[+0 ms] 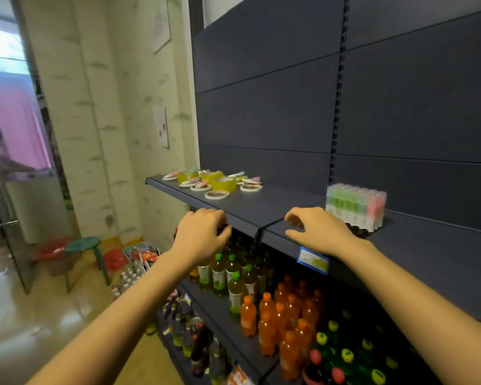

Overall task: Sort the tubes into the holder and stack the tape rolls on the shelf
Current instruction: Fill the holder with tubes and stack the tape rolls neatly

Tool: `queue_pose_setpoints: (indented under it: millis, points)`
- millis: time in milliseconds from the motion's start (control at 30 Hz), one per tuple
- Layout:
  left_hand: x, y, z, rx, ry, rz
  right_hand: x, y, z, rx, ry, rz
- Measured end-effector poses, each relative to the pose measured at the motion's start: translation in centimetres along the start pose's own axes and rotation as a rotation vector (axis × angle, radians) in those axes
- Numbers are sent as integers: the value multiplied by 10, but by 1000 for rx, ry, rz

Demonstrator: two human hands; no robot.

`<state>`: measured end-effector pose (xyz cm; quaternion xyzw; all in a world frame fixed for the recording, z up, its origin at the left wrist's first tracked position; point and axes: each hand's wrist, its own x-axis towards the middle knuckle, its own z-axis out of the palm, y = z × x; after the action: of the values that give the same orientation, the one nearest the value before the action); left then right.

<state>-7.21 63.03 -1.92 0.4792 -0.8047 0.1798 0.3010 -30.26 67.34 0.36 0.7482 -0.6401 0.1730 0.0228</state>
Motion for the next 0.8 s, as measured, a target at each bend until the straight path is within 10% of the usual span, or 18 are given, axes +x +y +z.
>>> queue_pose_setpoints:
  millis: [800]
  points:
    - [146, -195, 138, 39, -159, -137, 252, -26, 88, -153, 5, 142]
